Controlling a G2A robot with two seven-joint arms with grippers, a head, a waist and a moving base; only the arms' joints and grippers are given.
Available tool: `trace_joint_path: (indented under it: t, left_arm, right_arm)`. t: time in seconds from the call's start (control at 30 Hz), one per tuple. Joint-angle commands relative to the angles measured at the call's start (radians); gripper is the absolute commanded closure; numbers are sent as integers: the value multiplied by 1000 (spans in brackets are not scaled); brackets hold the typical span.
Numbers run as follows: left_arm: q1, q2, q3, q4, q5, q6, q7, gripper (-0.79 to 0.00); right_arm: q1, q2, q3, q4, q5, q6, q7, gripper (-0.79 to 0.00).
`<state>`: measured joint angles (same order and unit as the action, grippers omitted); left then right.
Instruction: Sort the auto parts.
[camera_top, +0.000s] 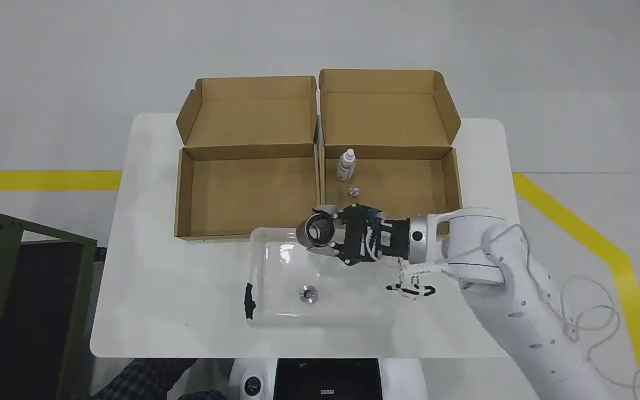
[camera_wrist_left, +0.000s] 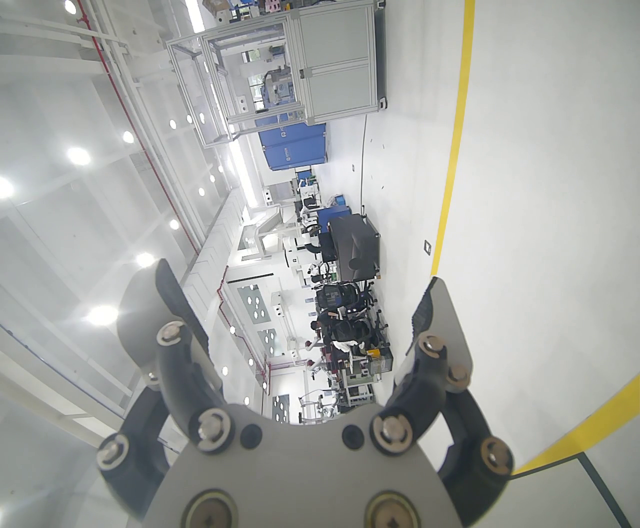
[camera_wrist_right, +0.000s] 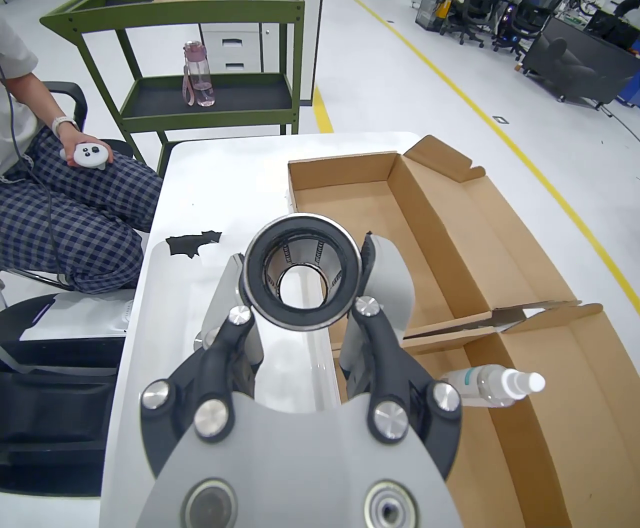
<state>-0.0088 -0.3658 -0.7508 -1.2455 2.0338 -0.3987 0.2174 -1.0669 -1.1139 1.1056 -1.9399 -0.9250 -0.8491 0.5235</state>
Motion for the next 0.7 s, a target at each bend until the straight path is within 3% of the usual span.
trace_joint_path:
  t: [0.0, 0.33, 0.67]
  left_arm:
    - [0, 0, 0, 0, 0, 0, 0, -785]
    - [0, 0, 0, 0, 0, 0, 0, -785]
    - [0, 0, 0, 0, 0, 0, 0, -785]
  right_arm:
    - [-10, 4, 16, 1, 6, -6, -11, 0]
    - [-37, 18, 73, 31, 47, -28, -66, 0]
    - [-4, 18, 52, 76, 54, -16, -79, 0]
